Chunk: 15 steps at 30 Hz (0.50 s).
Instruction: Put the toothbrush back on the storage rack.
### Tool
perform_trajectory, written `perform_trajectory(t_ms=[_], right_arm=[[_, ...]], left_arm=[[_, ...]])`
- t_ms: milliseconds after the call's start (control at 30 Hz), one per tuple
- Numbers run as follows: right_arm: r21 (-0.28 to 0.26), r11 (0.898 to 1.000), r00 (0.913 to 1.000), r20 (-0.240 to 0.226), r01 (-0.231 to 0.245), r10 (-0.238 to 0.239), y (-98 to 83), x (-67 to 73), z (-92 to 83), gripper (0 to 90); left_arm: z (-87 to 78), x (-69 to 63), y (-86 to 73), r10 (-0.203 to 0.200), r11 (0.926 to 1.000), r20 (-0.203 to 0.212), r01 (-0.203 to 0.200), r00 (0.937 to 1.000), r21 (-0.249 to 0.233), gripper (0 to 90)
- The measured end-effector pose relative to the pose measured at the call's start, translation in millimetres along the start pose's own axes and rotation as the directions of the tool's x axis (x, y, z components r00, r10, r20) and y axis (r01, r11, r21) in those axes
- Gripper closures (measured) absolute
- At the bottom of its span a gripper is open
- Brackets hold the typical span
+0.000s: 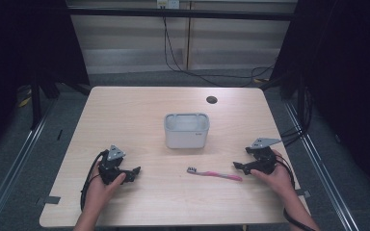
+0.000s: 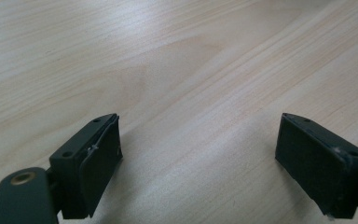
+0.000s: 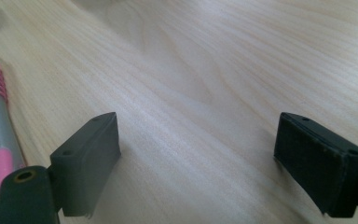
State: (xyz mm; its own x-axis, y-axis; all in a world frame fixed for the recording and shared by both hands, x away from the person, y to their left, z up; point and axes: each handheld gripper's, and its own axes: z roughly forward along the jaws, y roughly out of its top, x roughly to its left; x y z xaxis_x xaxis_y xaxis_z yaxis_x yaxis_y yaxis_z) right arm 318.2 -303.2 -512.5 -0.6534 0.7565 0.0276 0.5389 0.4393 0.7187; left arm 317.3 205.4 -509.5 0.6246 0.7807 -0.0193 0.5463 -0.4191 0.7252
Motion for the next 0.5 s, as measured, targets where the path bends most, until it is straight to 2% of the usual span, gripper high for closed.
perform_trajectory(t_ms=[167, 200, 233, 333, 367, 433, 467, 500], right_arm=[[0.042, 0.999, 1.0000, -0.009, 0.000, 0.000, 7.3, 1.6, -0.2, 20.0], [0.073, 0.997, 0.9998, -0.010, 0.019, -0.018, 12.0, 4.4, -0.5, 21.3], [0.073, 0.997, 0.9998, -0.010, 0.019, -0.018, 12.0, 4.4, -0.5, 21.3], [0.078, 0.997, 0.9991, -0.034, 0.028, -0.026, 20.7, 7.7, -2.3, 24.0], [0.081, 0.996, 0.9981, -0.053, 0.035, -0.031, 28.7, 10.7, -3.4, 25.3], [0.084, 0.996, 0.9974, -0.062, 0.042, -0.036, 31.3, 11.9, -3.4, 26.0], [0.105, 0.992, 0.9943, -0.084, 0.073, -0.065, 39.8, 17.0, -2.8, 27.1], [0.105, 0.992, 0.9943, -0.084, 0.073, -0.065, 39.8, 17.0, -2.8, 27.1]], left_arm=[[0.3, -0.3, 0.0, -0.004, 1.0000, 0.001, 0.004, 1.0000, -0.003, 13.6], [0.3, -0.3, 0.0, -0.004, 1.0000, 0.001, 0.004, 1.0000, -0.003, 13.7], [0.3, -0.3, 0.0, -0.004, 1.0000, 0.001, 0.004, 1.0000, -0.003, 13.7], [0.3, -0.3, 0.0, -0.003, 1.0000, 0.000, 0.003, 1.0000, -0.003, 13.7], [0.3, -0.2, 0.0, -0.003, 1.0000, 0.000, 0.003, 1.0000, -0.003, 13.7], [0.3, -0.3, -0.1, -0.004, 1.0000, 0.001, 0.004, 1.0000, -0.003, 13.7], [0.0, 0.0, 0.0, 0.001, 1.0000, 0.001, -0.001, 1.0000, 0.001, 13.7], [0.0, 0.0, 0.0, 0.001, 1.0000, 0.001, -0.001, 1.0000, 0.001, 13.7]])
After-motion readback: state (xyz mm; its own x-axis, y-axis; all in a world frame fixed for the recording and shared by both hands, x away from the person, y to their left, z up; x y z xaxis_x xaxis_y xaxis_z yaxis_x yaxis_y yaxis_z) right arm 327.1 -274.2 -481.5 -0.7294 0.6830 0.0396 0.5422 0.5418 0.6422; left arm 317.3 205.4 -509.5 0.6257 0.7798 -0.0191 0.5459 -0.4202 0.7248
